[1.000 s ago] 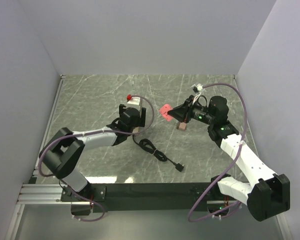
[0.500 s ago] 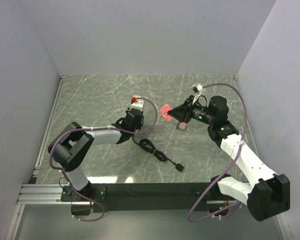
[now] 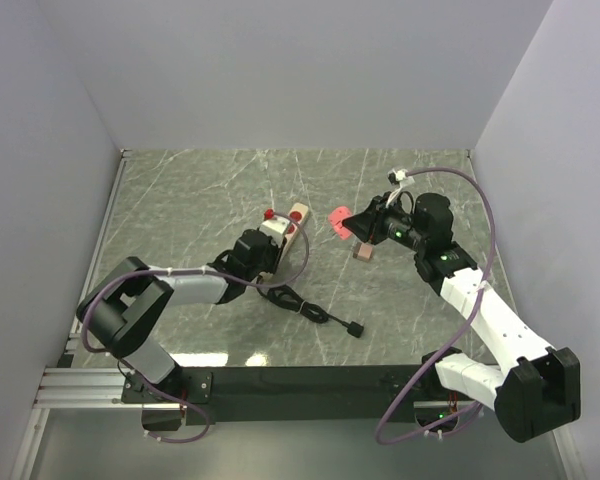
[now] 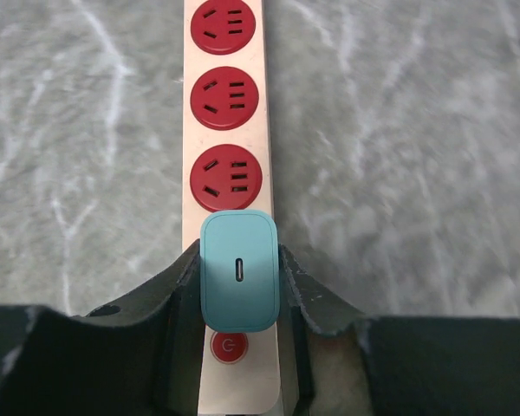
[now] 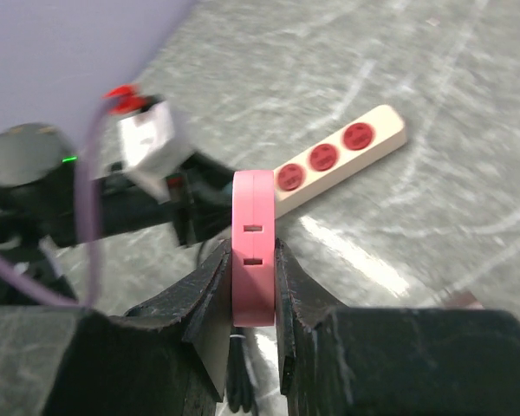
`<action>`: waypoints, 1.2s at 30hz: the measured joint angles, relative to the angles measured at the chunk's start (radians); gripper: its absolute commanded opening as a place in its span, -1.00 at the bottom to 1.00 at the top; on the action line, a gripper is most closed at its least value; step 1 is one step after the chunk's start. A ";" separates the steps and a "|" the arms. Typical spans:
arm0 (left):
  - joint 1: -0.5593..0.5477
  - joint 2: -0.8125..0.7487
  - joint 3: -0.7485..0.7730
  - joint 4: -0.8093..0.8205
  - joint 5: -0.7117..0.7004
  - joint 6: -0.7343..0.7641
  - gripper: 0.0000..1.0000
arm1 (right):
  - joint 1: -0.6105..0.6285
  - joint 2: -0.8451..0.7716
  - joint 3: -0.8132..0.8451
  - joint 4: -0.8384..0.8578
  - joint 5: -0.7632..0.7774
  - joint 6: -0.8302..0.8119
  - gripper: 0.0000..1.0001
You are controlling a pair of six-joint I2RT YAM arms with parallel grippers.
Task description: Insert the plug
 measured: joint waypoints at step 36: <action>-0.116 0.012 0.040 -0.051 0.083 -0.236 -0.17 | 0.317 0.464 0.239 -0.127 0.933 0.257 -1.00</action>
